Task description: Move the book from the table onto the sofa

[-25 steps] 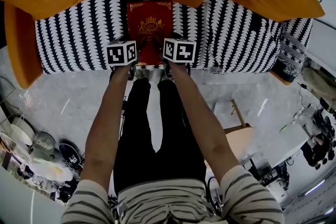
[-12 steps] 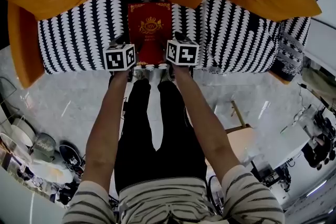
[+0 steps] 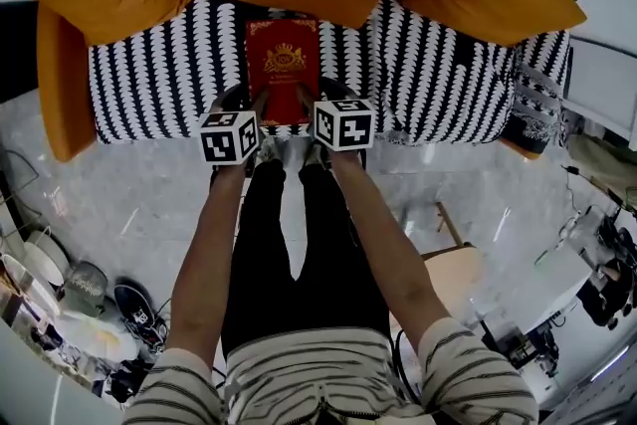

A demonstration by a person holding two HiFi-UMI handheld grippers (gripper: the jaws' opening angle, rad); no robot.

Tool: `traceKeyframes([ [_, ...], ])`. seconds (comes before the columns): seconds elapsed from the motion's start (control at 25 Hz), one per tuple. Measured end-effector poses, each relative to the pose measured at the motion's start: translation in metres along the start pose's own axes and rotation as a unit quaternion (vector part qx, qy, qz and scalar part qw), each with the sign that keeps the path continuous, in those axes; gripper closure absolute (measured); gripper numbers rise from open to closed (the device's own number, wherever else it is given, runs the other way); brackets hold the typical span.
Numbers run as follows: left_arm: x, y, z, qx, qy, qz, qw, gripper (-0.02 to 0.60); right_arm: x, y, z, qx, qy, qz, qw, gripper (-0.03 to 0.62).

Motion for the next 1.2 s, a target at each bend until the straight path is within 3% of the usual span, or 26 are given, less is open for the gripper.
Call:
traceKeyframes([
  [0.12,-0.019,0.005,-0.027,-0.020,-0.012,0.011,0.9997,0.427,0.017,0.006,-0.027,-0.020,0.017,-0.018,0.999,0.455],
  [0.2,-0.032,0.011,-0.043,-0.029,-0.024,0.024,0.9990,0.431,0.030,0.011,-0.049,-0.035,0.035,-0.029,0.998,0.562],
  [0.52,-0.084,0.030,-0.127,-0.056,-0.043,0.077,0.9945,0.509,0.065,0.010,-0.146,-0.059,0.040,-0.066,0.995,0.575],
  [0.8,-0.123,0.050,-0.183,-0.091,-0.051,0.096,0.9899,0.535,0.087,0.025,-0.215,-0.104,0.039,-0.067,0.992,0.579],
  [1.2,-0.186,0.066,-0.248,-0.119,-0.093,0.121,0.9811,0.554,0.125,0.053,-0.312,-0.170,0.051,-0.080,0.981,0.580],
])
Point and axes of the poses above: the fingertips, and each gripper's own axes: z forward along the fingers, x to its left, y out of its top, the point moved 6 cm from there along -z, backward along the fingers, and after that the axes turned 5 degrees about x, right-handed, at the moved point
